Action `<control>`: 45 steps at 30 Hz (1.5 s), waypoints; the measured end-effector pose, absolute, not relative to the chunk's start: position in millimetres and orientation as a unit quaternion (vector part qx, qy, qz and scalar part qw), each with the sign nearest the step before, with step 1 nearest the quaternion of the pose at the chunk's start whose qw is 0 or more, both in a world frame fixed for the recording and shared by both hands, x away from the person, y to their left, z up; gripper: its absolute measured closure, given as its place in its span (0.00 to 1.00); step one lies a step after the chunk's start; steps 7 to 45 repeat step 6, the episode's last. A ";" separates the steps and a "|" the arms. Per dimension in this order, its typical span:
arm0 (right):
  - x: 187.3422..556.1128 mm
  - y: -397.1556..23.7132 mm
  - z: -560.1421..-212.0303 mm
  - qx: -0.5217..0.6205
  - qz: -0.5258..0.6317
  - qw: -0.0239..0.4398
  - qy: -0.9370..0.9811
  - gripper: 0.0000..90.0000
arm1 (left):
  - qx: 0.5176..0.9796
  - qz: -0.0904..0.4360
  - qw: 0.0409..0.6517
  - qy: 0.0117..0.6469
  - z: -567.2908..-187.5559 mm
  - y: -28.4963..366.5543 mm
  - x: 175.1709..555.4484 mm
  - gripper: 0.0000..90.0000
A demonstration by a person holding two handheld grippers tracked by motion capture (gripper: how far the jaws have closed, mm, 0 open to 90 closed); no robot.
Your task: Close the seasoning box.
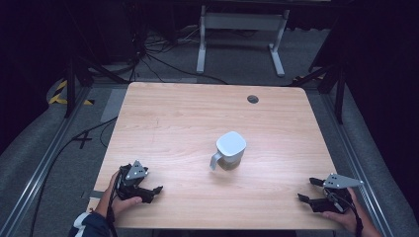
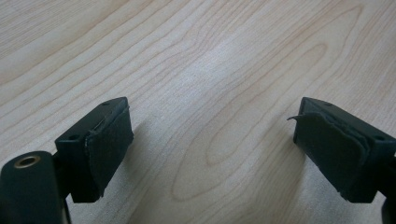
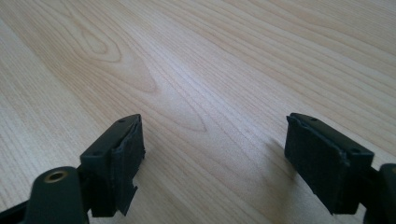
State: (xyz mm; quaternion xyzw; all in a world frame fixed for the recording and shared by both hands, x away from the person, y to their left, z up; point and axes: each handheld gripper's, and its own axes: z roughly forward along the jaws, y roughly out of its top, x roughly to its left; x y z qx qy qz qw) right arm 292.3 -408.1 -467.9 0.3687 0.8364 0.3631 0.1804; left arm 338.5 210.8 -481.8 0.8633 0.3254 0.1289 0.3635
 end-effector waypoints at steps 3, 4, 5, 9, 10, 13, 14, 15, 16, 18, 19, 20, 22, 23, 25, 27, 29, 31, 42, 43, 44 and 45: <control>292.4 -408.2 -467.9 0.368 0.364 0.180 0.837 0.22 | 0.863 0.129 0.364 0.326 -481.9 210.6 338.6 0.13; 292.4 -408.2 -467.9 0.368 0.364 0.180 0.837 0.22 | 0.863 0.129 0.363 0.327 -481.9 210.4 338.7 0.13; 292.5 -408.2 -467.9 0.368 0.364 0.180 0.837 0.22 | 0.863 0.132 0.363 0.325 -481.8 210.6 339.3 0.13; 292.5 -408.3 -467.9 0.367 0.364 0.180 0.837 0.22 | 0.863 0.127 0.363 0.327 -481.9 210.2 339.0 0.13; 292.5 -408.3 -467.9 0.367 0.364 0.180 0.837 0.22 | 0.863 0.127 0.363 0.327 -481.9 210.2 339.0 0.13; 292.5 -408.3 -467.9 0.367 0.364 0.180 0.837 0.22 | 0.863 0.127 0.363 0.327 -481.9 210.2 339.0 0.13; 292.5 -408.3 -467.9 0.367 0.364 0.180 0.837 0.22 | 0.863 0.127 0.363 0.327 -481.9 210.2 339.0 0.13; 292.5 -408.3 -467.9 0.367 0.364 0.180 0.837 0.22 | 0.863 0.127 0.363 0.327 -481.9 210.2 339.0 0.13; 292.5 -408.3 -467.9 0.367 0.364 0.180 0.837 0.22 | 0.863 0.127 0.363 0.327 -481.9 210.2 339.0 0.13; 292.5 -408.3 -467.9 0.367 0.364 0.180 0.837 0.22 | 0.863 0.127 0.363 0.327 -481.9 210.2 339.0 0.13; 292.5 -408.3 -467.9 0.367 0.364 0.180 0.837 0.22 | 0.863 0.127 0.363 0.327 -481.9 210.2 339.0 0.13; 292.5 -408.3 -467.9 0.367 0.364 0.180 0.837 0.22 | 0.863 0.127 0.363 0.327 -481.9 210.2 339.0 0.13; 292.5 -408.3 -467.9 0.367 0.364 0.180 0.837 0.22 | 0.863 0.127 0.363 0.327 -481.9 210.2 339.0 0.13; 292.5 -408.3 -467.9 0.367 0.364 0.180 0.837 0.22 | 0.863 0.127 0.363 0.327 -481.9 210.2 339.0 0.13; 292.5 -408.3 -467.9 0.367 0.364 0.180 0.837 0.22 | 0.863 0.127 0.363 0.327 -481.9 210.2 339.0 0.13; 292.5 -408.3 -467.9 0.367 0.364 0.180 0.837 0.22 | 0.863 0.127 0.363 0.327 -481.9 210.2 339.0 0.13; 292.5 -408.3 -467.9 0.367 0.364 0.180 0.837 0.22 | 0.863 0.127 0.363 0.327 -481.9 210.2 339.0 0.13; 292.5 -408.3 -467.9 0.367 0.364 0.180 0.837 0.22 | 0.863 0.127 0.363 0.327 -481.9 210.2 339.0 0.13; 292.5 -408.3 -467.9 0.367 0.364 0.180 0.837 0.22 | 0.863 0.127 0.363 0.327 -481.9 210.2 339.0 0.13; 292.5 -408.3 -467.9 0.367 0.364 0.180 0.837 0.22 | 0.863 0.127 0.363 0.327 -481.9 210.2 339.0 0.13; 292.5 -408.3 -467.9 0.367 0.364 0.180 0.837 0.22 | 0.863 0.127 0.363 0.327 -481.9 210.2 339.0 0.13; 292.5 -408.3 -467.9 0.367 0.364 0.180 0.837 0.22 | 0.863 0.127 0.363 0.327 -481.9 210.2 339.0 0.13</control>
